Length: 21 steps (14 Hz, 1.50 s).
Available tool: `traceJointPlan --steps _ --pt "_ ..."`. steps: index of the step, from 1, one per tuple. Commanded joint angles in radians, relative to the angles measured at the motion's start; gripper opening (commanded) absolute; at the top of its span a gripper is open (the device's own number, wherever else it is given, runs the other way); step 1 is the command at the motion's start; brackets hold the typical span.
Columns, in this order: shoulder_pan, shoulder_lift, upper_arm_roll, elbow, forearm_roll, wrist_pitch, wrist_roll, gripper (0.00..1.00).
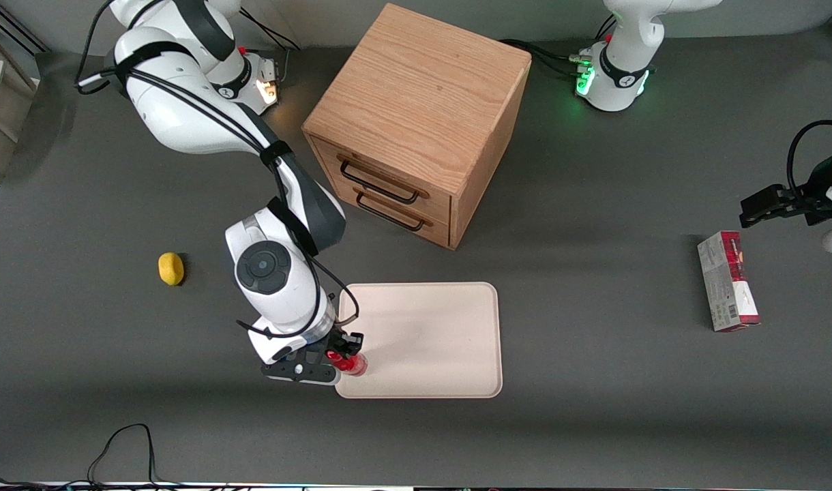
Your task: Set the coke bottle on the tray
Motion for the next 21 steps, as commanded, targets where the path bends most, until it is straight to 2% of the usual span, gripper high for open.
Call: traceJointPlan --steps 1,3,4,5,6,8,11,14,15,16,17,18,21 --pt "0.005 -0.019 -0.003 -0.017 -0.027 0.016 0.030 0.00" --pt "0.005 -0.018 -0.003 -0.036 -0.027 0.042 0.030 0.00" --pt "0.005 -0.018 -0.003 -0.045 -0.027 0.055 0.029 0.40" --pt "0.005 -0.018 -0.003 -0.057 -0.039 0.063 0.027 0.73" --pt "0.005 -0.019 -0.003 -0.062 -0.068 0.063 0.030 0.97" --pt "0.005 -0.021 -0.003 -0.063 -0.082 0.066 0.032 1.00" --pt "-0.007 -0.080 -0.003 -0.066 -0.050 0.046 0.024 1.00" --pt "-0.030 -0.189 -0.003 -0.077 -0.003 -0.163 -0.075 1.00" --pt "-0.041 -0.255 -0.015 -0.123 0.045 -0.202 -0.130 1.00" --pt "-0.047 -0.340 -0.076 -0.205 0.121 -0.207 -0.158 1.00" --pt "-0.049 -0.426 -0.150 -0.273 0.239 -0.213 -0.210 1.00" --pt "-0.047 -0.503 -0.214 -0.333 0.325 -0.234 -0.305 1.00" --pt "-0.050 -0.684 -0.334 -0.469 0.354 -0.383 -0.502 1.00"
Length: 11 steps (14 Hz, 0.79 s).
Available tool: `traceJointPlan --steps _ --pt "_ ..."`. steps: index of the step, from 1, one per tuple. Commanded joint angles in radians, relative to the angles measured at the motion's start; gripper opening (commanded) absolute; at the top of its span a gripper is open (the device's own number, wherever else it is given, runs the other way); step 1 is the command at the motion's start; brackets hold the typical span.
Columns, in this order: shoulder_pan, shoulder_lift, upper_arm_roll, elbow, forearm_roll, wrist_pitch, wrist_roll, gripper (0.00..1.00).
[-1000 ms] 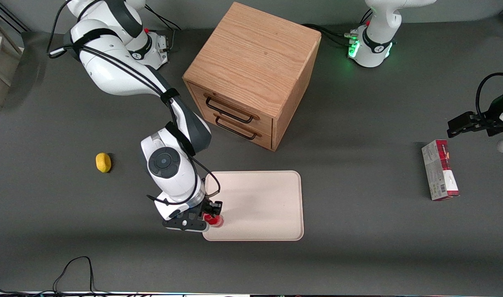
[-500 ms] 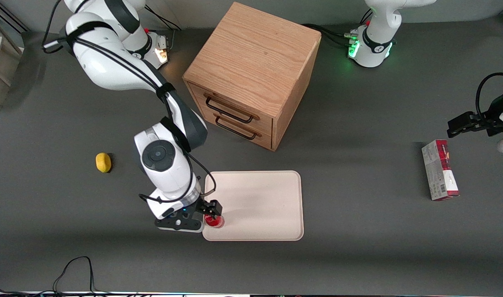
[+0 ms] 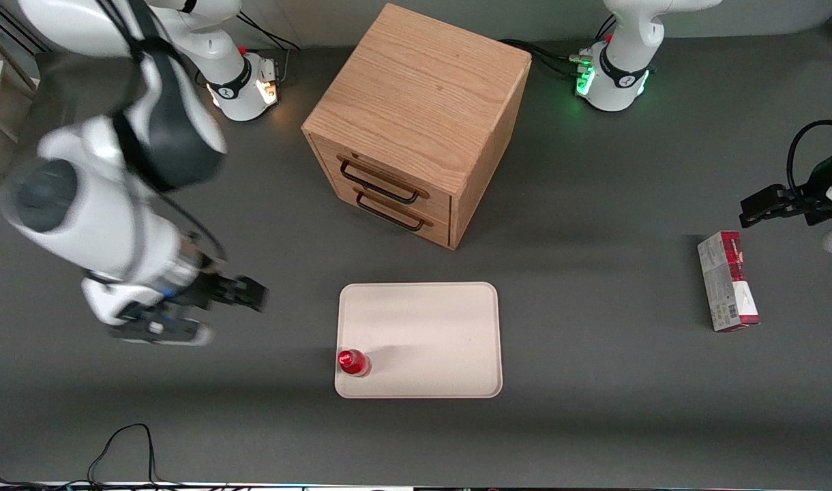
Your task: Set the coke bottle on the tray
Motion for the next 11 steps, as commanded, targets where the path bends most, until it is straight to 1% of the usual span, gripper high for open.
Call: traceJointPlan --steps 1,3,5,7,11 --pt "-0.017 -0.232 -0.088 -0.246 0.041 -0.053 -0.141 1.00" --pt "-0.095 -0.338 -0.092 -0.337 0.041 -0.083 -0.196 1.00" --pt "-0.149 -0.419 -0.093 -0.418 0.037 -0.090 -0.233 1.00" --pt "-0.158 -0.461 -0.095 -0.461 0.030 -0.090 -0.233 1.00" --pt "-0.158 -0.461 -0.095 -0.458 0.028 -0.084 -0.224 1.00"
